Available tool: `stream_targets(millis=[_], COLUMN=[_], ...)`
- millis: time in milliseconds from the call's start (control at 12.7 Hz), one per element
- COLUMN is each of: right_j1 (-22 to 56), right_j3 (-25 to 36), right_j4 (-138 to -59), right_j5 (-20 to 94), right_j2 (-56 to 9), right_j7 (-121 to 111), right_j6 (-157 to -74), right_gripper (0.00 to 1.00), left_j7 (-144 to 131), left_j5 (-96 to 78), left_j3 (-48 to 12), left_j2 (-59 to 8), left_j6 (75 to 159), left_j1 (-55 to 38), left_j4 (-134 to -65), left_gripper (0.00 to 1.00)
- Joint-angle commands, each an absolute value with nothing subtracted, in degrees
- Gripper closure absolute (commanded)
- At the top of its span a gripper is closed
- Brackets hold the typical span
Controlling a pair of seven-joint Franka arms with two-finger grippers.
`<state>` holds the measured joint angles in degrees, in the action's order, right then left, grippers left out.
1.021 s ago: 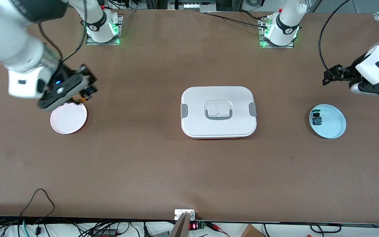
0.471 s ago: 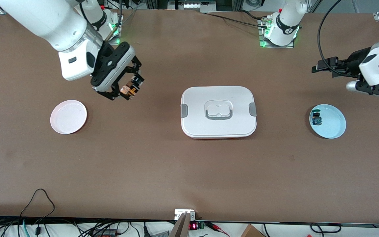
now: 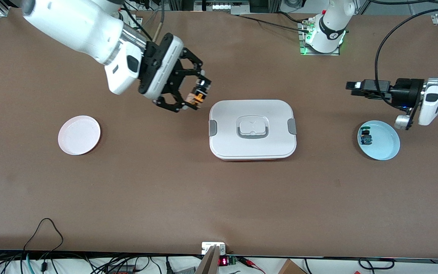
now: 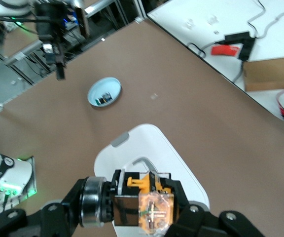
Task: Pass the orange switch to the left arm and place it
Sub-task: 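Carry the switch over the box while the left gripper reaches toward it, then close the left gripper on the orange switch held by the right gripper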
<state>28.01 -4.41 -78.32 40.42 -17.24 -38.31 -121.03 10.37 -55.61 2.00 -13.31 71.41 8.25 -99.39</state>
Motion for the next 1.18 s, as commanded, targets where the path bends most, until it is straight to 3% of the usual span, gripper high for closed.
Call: stream_targets(millis=[0,236,550,864,1100], right_j1=[28.6,30.0,31.1,32.9,32.7], right_j3=[-3.9,-3.9,-3.9,-3.8,-3.8], right_j4=[-77.7,-78.0,-77.9,-79.9,-80.0], right_j5=[53.1,63.5,74.9,100.0,102.5], right_j2=[-20.4,-22.6,-26.4,-27.9,-28.3], right_j7=[-51.0,-63.1,-79.1,-97.3,-99.7], right_j6=[-122.3,-122.8,-125.4,-125.3,-124.8], right_gripper=[0.95,0.95,0.95,0.95,0.95], left_j7=[12.8,12.3,12.2,12.0,6.0], left_j5=[-65.8,-72.9,-79.9,-85.5,-88.1], left_j3=[1.6,-2.7,-11.0,-17.7,-21.4], left_j2=[-18.2,-17.6,-16.2,-14.9,-13.4], left_j6=[69.1,70.9,82.1,92.3,97.3], left_j1=[7.4,6.8,6.8,6.7,6.8], left_j4=[-99.6,-102.0,-103.4,-105.5,-104.9], left_gripper=[0.00,0.00,0.00,0.00,0.00])
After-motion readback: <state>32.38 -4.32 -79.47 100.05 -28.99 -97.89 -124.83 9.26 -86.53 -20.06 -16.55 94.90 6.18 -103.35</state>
